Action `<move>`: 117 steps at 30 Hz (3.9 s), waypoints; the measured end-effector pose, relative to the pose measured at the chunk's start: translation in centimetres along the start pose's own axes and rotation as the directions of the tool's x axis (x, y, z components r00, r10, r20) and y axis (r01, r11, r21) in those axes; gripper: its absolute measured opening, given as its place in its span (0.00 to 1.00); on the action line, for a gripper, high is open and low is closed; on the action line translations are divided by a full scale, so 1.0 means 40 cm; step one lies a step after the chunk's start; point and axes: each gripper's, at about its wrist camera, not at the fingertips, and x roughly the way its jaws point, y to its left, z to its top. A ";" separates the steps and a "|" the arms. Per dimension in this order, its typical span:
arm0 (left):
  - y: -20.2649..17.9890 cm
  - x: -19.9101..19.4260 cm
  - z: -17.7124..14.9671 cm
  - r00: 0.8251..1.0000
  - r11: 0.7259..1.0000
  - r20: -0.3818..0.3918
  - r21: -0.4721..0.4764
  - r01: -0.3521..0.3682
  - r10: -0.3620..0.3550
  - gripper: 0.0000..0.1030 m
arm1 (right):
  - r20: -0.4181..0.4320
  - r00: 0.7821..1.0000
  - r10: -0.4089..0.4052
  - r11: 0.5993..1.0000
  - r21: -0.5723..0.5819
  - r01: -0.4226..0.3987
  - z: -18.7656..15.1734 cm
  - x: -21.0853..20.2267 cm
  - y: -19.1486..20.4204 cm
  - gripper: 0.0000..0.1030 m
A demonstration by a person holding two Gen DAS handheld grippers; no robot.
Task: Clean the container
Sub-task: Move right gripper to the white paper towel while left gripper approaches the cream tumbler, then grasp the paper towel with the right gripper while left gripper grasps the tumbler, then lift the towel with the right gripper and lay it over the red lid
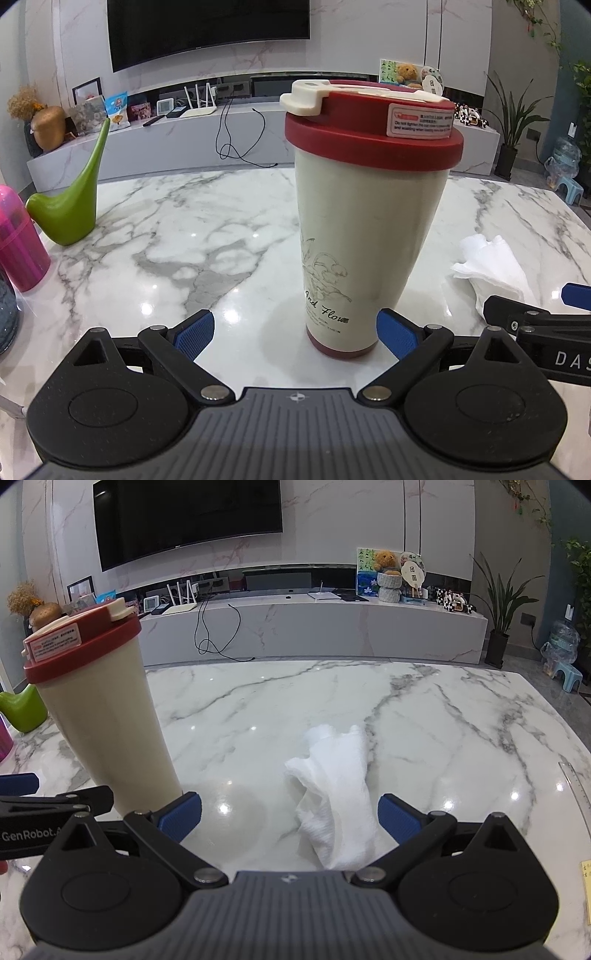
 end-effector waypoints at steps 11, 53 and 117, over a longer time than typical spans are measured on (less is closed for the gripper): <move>-0.002 0.001 0.001 1.000 1.000 -0.003 -0.002 0.002 -0.002 0.93 | 0.009 1.000 0.004 1.000 -0.002 -0.004 -0.002 0.003 0.006 1.00; -0.010 0.013 0.001 1.000 1.000 -0.008 -0.004 0.030 -0.030 0.93 | 0.012 0.998 0.059 0.998 0.021 -0.059 0.002 -0.009 -0.006 0.99; -0.025 -0.060 0.086 0.947 0.982 0.261 0.082 0.173 -0.189 0.80 | 0.282 0.923 0.263 0.964 -0.047 -0.260 0.180 -0.173 -0.031 0.12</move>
